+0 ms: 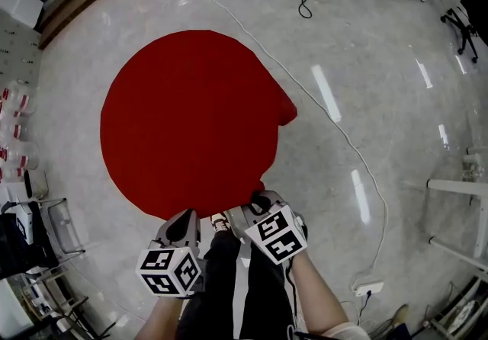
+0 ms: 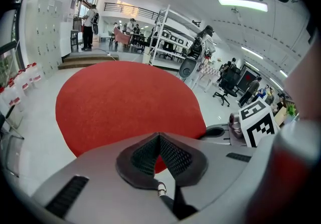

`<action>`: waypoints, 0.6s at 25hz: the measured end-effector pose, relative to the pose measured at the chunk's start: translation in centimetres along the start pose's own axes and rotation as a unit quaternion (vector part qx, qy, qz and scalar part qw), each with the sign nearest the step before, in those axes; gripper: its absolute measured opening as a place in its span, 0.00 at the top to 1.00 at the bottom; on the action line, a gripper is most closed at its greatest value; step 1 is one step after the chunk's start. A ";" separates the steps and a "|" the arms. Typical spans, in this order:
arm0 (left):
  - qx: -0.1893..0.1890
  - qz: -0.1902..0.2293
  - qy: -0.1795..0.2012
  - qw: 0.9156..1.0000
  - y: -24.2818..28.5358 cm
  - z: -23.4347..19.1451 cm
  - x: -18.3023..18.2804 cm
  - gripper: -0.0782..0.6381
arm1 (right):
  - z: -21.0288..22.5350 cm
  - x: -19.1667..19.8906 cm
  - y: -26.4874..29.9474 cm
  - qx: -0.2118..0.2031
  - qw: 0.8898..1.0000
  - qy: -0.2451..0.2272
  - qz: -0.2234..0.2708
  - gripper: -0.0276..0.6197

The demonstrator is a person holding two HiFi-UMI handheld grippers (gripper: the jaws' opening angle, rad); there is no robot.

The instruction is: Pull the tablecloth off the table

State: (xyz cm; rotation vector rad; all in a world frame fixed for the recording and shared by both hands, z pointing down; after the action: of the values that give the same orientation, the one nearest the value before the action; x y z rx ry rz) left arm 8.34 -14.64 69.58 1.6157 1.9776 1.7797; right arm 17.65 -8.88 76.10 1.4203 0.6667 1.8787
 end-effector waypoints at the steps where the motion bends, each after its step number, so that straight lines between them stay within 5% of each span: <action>1: 0.000 0.002 -0.001 1.000 0.0 0.2 -0.1 0.87 | -0.1 0.0 -0.6 -0.005 1.000 0.006 -0.003 0.92; 15: 0.014 0.059 -0.025 0.998 -2.2 0.5 -4.7 0.87 | 0.1 -5.3 -6.8 -0.002 0.999 0.041 0.014 0.92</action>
State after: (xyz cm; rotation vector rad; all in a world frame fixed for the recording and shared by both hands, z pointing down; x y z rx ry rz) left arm 9.41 -17.06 65.12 1.8026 1.9318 1.7370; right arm 20.05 -8.65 67.87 1.3625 0.6863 1.9680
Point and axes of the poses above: the fingertips, and each gripper's own axes: y forward along the fingers, z to its right, x out of its underside, the point moved 1 cm from there along -y, backward along the fingers, and after that the axes turned 6 degrees about x, right-handed, at the moved point
